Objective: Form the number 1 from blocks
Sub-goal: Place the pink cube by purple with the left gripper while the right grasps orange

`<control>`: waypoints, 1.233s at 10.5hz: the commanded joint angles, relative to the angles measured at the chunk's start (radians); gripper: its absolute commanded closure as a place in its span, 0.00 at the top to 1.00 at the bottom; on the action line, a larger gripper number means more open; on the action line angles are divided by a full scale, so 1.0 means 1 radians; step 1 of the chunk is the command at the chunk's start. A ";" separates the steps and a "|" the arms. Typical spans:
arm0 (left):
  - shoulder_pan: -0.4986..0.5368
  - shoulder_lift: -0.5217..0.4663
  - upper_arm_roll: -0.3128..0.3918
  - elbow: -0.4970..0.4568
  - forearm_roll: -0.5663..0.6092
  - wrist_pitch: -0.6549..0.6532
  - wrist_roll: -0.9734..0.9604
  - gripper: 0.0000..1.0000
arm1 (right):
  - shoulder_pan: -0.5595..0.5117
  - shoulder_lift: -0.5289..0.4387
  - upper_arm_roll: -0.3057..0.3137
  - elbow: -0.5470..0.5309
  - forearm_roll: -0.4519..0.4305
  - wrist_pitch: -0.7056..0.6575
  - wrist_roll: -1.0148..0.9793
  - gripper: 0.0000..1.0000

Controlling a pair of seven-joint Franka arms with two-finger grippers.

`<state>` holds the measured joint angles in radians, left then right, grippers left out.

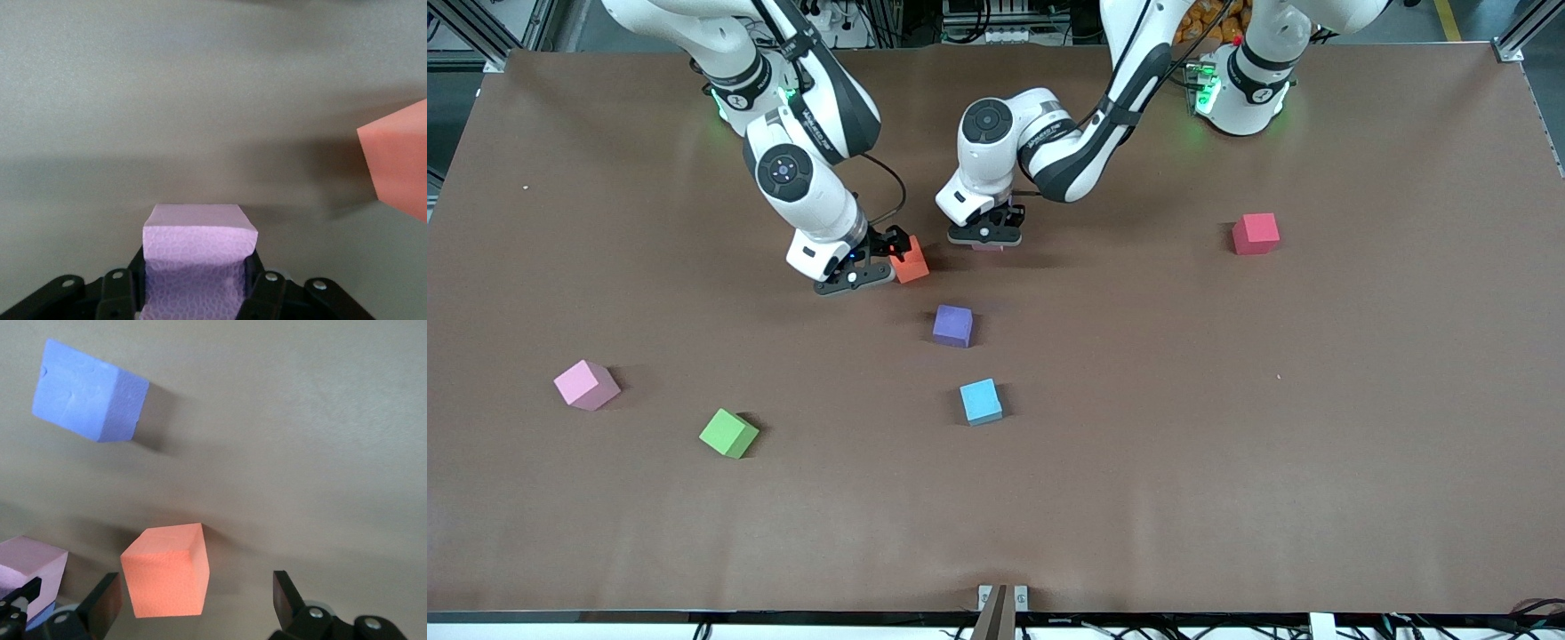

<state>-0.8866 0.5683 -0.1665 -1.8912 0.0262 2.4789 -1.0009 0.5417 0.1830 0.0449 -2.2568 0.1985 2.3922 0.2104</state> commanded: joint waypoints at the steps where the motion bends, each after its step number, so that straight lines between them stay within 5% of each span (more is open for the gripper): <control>1: -0.018 -0.013 -0.004 -0.032 0.018 0.011 -0.007 1.00 | -0.009 0.000 0.004 -0.029 0.030 0.022 -0.019 1.00; 5: -0.009 -0.019 0.015 0.003 0.018 0.011 -0.012 1.00 | -0.011 0.003 0.004 -0.066 0.030 0.068 -0.057 1.00; 13: 0.018 -0.005 0.209 0.156 0.017 0.012 -0.056 1.00 | 0.093 0.098 0.004 -0.064 0.030 0.212 0.000 1.00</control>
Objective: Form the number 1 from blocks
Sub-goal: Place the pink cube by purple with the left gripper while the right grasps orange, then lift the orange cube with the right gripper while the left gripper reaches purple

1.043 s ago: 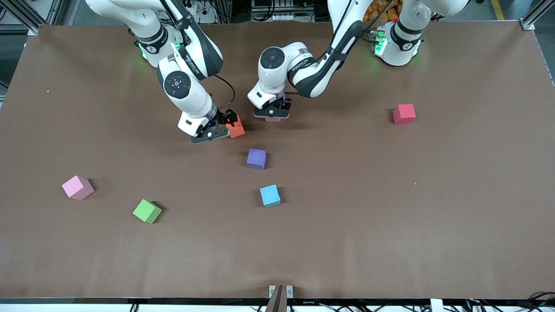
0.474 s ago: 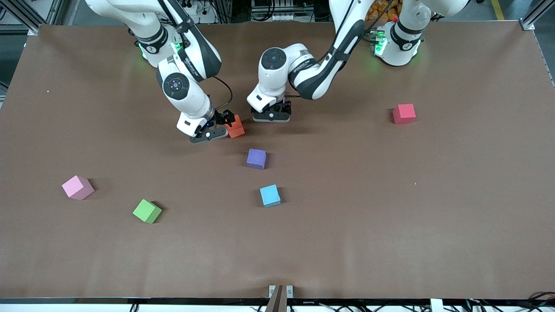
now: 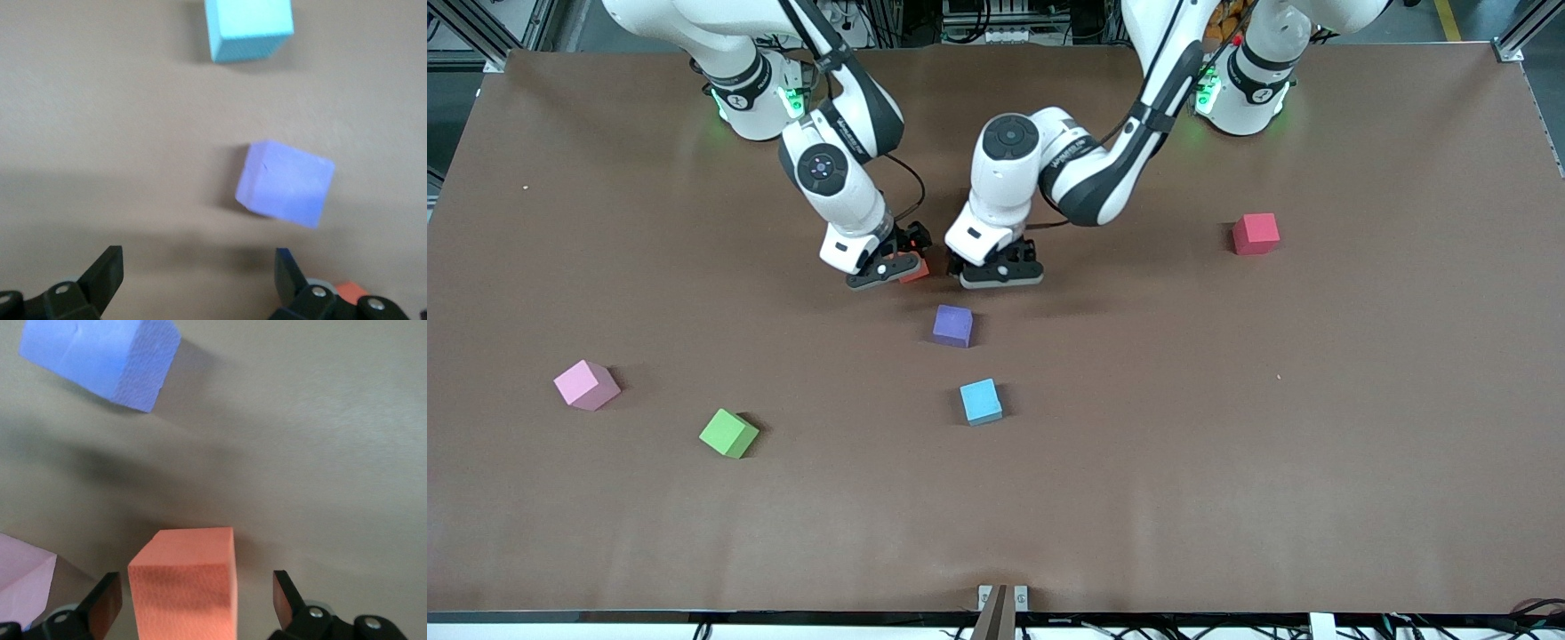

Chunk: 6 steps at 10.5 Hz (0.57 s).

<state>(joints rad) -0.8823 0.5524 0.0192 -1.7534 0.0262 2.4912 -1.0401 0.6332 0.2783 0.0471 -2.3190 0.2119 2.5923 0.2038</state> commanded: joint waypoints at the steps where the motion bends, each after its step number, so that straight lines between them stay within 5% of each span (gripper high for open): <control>1: 0.040 0.017 0.037 0.032 0.018 0.000 -0.012 1.00 | 0.003 0.004 0.002 -0.003 0.017 0.014 0.006 1.00; 4: 0.152 0.021 0.039 0.049 0.018 0.000 0.046 1.00 | 0.042 0.031 0.002 -0.006 0.017 0.049 0.038 0.98; 6: 0.184 0.023 0.039 0.048 0.018 0.000 0.074 1.00 | 0.051 0.036 0.002 -0.029 0.017 0.080 0.054 0.83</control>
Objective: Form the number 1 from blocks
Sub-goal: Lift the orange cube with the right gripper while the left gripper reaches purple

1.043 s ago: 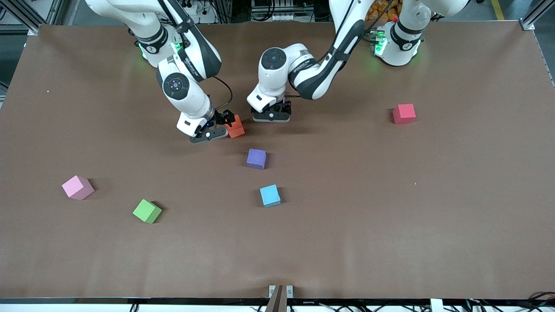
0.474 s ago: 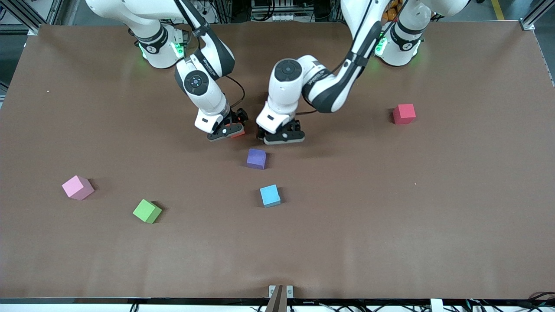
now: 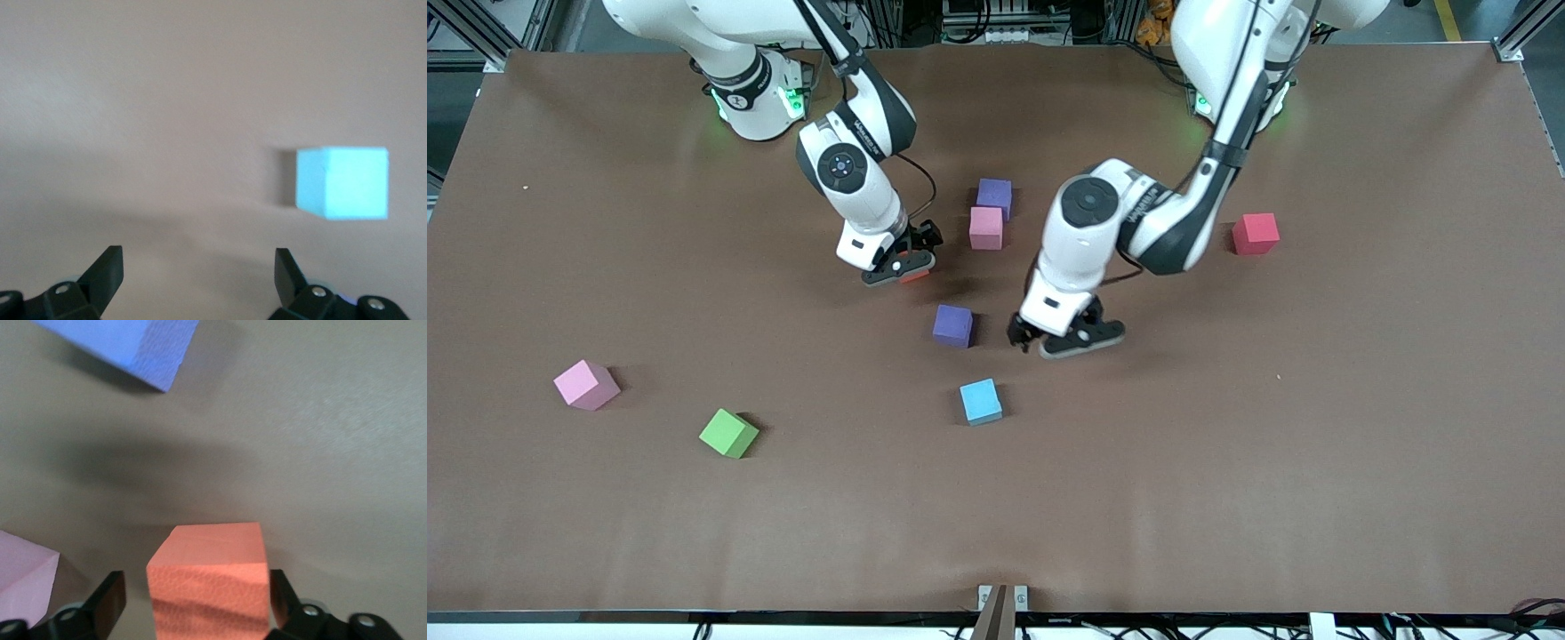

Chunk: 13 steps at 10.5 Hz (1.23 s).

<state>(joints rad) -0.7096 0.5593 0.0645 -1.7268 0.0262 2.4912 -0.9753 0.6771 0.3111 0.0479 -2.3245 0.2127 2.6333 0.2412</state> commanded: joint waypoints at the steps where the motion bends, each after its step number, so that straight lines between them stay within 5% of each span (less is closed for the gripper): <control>1: 0.024 0.024 -0.006 0.023 0.018 0.000 0.019 1.00 | 0.004 0.003 0.001 -0.039 0.016 0.066 0.017 0.70; 3: 0.047 0.033 -0.006 0.023 0.020 0.000 0.032 1.00 | -0.007 0.000 0.001 -0.041 0.016 0.066 0.021 0.39; 9: 0.113 0.027 -0.002 0.013 0.032 -0.084 0.073 1.00 | 0.045 0.016 -0.002 0.080 0.016 0.071 0.338 0.40; 13: 0.144 0.016 -0.003 0.009 0.034 -0.164 0.031 1.00 | 0.114 0.112 -0.016 0.212 0.007 0.062 0.349 0.44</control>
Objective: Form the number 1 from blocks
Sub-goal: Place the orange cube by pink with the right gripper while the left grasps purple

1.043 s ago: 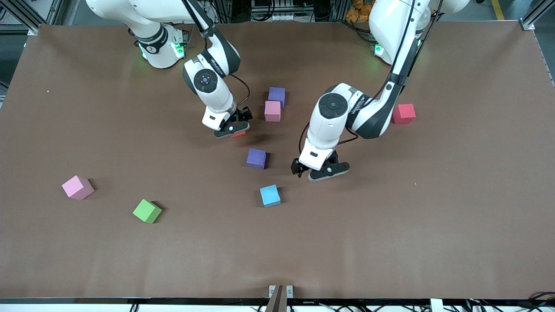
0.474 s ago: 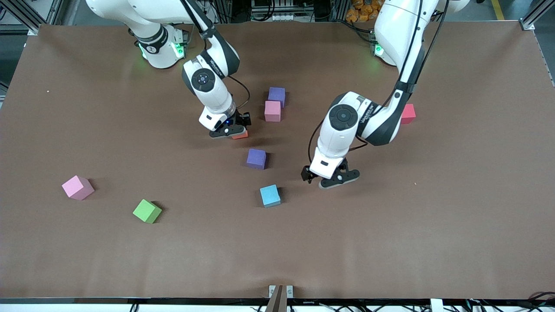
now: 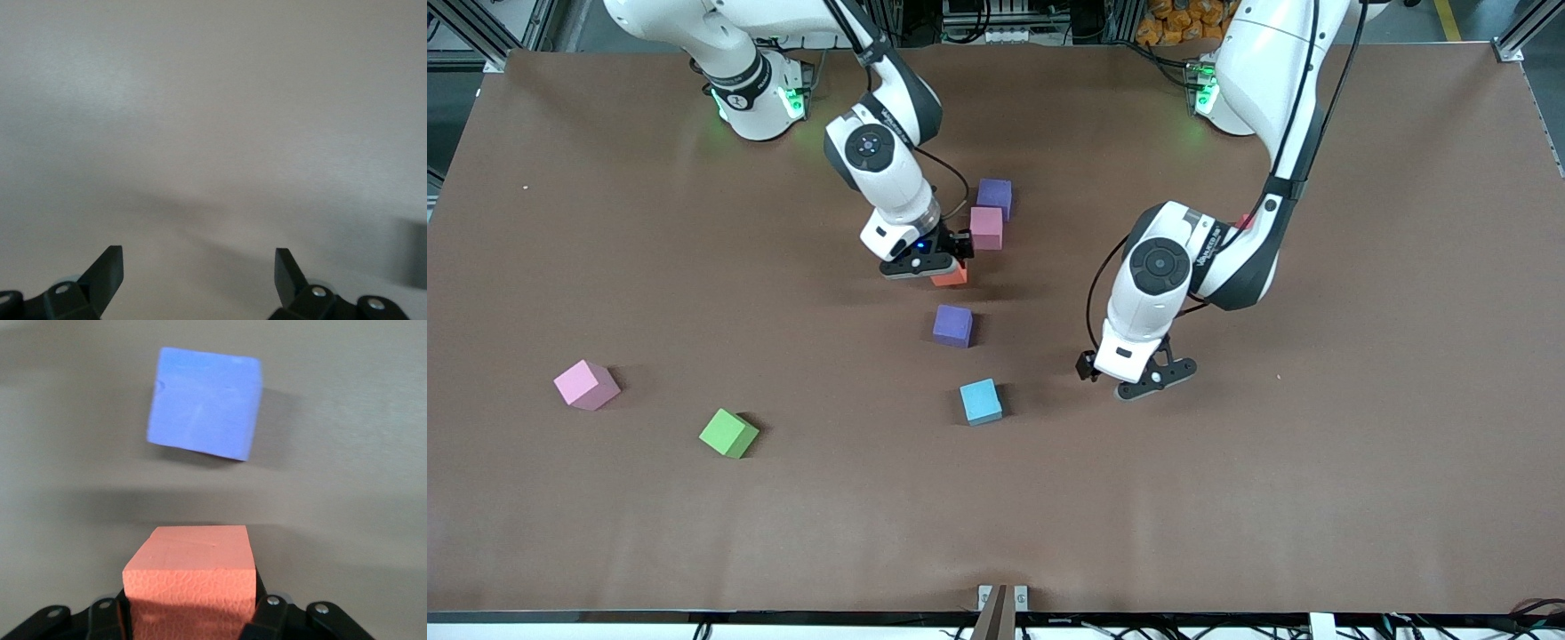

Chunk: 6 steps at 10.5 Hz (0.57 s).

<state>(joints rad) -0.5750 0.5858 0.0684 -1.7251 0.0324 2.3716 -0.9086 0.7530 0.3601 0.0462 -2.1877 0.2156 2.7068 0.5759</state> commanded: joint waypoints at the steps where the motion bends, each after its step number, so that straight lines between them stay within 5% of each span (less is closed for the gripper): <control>1: 0.011 -0.012 -0.007 -0.002 0.027 -0.057 -0.068 1.00 | 0.072 0.075 -0.041 0.100 0.004 -0.016 0.021 0.44; 6: 0.004 -0.046 -0.056 -0.074 0.018 -0.072 -0.111 1.00 | 0.150 0.108 -0.043 0.124 0.004 -0.018 0.033 0.44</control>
<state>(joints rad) -0.5739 0.5782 0.0437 -1.7601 0.0324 2.3111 -0.9881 0.8728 0.4567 0.0167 -2.0846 0.2156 2.7001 0.5860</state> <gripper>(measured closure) 0.000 0.388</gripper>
